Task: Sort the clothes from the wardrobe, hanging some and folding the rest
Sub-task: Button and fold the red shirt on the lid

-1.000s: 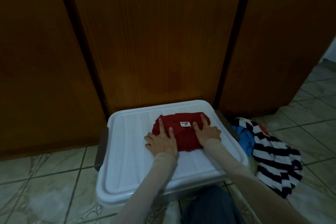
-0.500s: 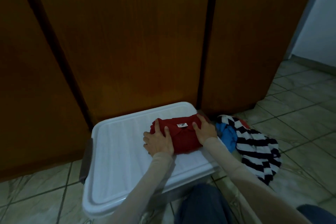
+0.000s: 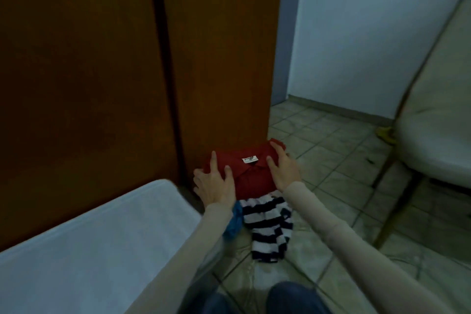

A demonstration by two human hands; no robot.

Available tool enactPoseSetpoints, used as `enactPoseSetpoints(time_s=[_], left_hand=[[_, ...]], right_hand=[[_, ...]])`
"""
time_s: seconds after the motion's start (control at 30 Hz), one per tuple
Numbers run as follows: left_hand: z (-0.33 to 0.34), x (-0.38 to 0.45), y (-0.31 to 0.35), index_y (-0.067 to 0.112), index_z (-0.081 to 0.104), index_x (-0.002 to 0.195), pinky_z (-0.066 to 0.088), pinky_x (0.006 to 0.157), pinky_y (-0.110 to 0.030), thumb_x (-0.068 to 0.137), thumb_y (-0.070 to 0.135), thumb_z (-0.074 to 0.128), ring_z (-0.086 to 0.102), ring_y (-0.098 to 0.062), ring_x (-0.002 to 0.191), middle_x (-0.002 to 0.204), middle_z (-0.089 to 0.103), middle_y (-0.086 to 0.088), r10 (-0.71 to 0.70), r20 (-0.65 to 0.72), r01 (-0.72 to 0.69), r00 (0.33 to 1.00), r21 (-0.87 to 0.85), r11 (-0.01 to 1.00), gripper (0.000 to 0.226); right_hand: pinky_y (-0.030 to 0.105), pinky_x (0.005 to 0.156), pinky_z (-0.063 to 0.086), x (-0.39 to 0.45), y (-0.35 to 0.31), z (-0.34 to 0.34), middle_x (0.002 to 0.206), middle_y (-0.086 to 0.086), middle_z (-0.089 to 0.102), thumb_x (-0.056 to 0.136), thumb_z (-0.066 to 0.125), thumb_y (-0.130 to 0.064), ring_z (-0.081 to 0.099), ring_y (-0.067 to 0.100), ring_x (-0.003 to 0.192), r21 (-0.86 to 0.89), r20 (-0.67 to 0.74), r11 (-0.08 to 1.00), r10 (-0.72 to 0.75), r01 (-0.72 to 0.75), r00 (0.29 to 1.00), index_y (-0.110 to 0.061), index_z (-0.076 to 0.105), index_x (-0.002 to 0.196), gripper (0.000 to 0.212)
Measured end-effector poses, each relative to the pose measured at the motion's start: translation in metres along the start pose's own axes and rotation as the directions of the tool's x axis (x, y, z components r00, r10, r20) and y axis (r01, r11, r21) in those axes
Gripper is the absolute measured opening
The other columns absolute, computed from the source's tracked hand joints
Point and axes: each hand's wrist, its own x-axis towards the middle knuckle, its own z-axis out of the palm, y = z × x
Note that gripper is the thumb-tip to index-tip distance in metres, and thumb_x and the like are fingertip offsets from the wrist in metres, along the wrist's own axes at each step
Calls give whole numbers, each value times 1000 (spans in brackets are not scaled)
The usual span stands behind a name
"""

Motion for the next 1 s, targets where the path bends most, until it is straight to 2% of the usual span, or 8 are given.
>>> enactPoseSetpoints(time_s=[0.23, 0.37, 0.6, 0.83, 1.0], left_hand=[[62, -20, 122, 35, 21, 148, 21, 112, -44, 95, 37, 47, 30, -34, 130, 141, 26, -19, 243, 133, -210, 961, -221, 952, 59], [91, -40, 196, 32, 22, 148, 19, 113, -38, 92, 30, 54, 25, -34, 134, 143, 24, -21, 383, 180, -311, 906, -329, 892, 64], [148, -74, 301, 28, 25, 148, 25, 110, -34, 89, 24, 59, 35, -32, 126, 134, 31, -17, 575, 238, -426, 783, -470, 773, 67], [209, -93, 343, 27, 25, 147, 26, 111, -34, 92, 20, 56, 36, -32, 127, 136, 28, -17, 624, 321, -420, 712, -518, 745, 64], [239, -100, 341, 28, 25, 147, 26, 111, -37, 95, 24, 52, 32, -31, 131, 140, 25, -16, 640, 347, -440, 685, -503, 744, 59]], right_hand=[[25, 95, 26, 22, 48, -136, 129, 27, 47, 97, 45, -16, 44, 35, 120, -107, -244, 994, 7, -34, 970, -17, 34, 144, 48], [25, 96, 25, 24, 74, -216, 127, 29, 47, 96, 47, -14, 44, 37, 120, -162, -387, 985, -4, -64, 922, -14, 36, 142, 48], [29, 97, 27, 25, 119, -332, 125, 29, 46, 97, 45, -14, 45, 38, 117, -251, -550, 954, 0, -166, 835, -13, 37, 142, 46], [38, 105, 32, 27, 173, -376, 134, 26, 38, 98, 42, -17, 41, 38, 123, -294, -591, 915, 54, -277, 805, -15, 37, 142, 44], [42, 101, 36, 22, 196, -373, 132, 24, 38, 100, 37, -22, 38, 37, 122, -347, -594, 852, 124, -392, 795, -15, 36, 142, 43]])
